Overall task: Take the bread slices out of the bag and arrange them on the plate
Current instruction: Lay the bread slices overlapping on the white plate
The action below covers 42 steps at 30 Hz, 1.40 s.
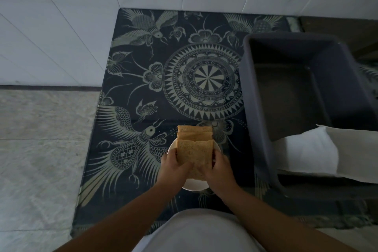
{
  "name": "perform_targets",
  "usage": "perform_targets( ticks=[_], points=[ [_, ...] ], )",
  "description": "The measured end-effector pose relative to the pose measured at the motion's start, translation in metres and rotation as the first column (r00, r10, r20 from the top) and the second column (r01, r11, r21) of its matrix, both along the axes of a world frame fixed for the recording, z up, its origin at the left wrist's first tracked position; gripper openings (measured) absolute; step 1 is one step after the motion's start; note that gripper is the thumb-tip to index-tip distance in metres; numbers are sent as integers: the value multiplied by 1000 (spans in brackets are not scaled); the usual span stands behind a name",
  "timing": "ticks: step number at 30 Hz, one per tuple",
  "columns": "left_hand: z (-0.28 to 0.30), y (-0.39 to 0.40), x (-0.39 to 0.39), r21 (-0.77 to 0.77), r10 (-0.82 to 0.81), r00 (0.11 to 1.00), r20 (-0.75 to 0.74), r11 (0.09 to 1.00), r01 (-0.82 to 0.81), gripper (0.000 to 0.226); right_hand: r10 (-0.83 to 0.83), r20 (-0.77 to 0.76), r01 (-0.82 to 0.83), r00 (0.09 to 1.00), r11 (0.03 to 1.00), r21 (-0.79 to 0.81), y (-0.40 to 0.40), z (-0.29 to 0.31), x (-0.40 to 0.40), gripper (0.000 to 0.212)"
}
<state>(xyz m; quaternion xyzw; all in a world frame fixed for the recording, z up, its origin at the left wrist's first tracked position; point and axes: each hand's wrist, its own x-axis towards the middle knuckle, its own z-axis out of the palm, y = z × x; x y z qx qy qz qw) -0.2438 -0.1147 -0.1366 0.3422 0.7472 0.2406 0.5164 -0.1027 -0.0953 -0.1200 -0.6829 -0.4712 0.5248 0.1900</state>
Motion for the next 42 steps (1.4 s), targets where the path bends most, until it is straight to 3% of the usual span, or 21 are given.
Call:
perform_targets(
  ticks=[7, 19, 35, 42],
  points=[
    [-1, -5, 1, 8, 0, 1000, 5, 1000, 0, 74, 44, 47, -43, 998, 999, -16, 0, 1, 3, 57],
    [4, -24, 9, 68, 1, 1000, -22, 998, 0, 69, -18, 36, 20, 999, 998, -53, -18, -2, 4, 59],
    [2, -48, 4, 41, -34, 999, 6, 999, 33, 65, -5, -35, 5, 999, 1000, 6, -46, -6, 10, 46],
    [4, -47, -1, 61, -11, 993, 117, 998, 3, 44, -27, -47, 27, 999, 1000, -7, -48, -9, 10, 45]
  ],
)
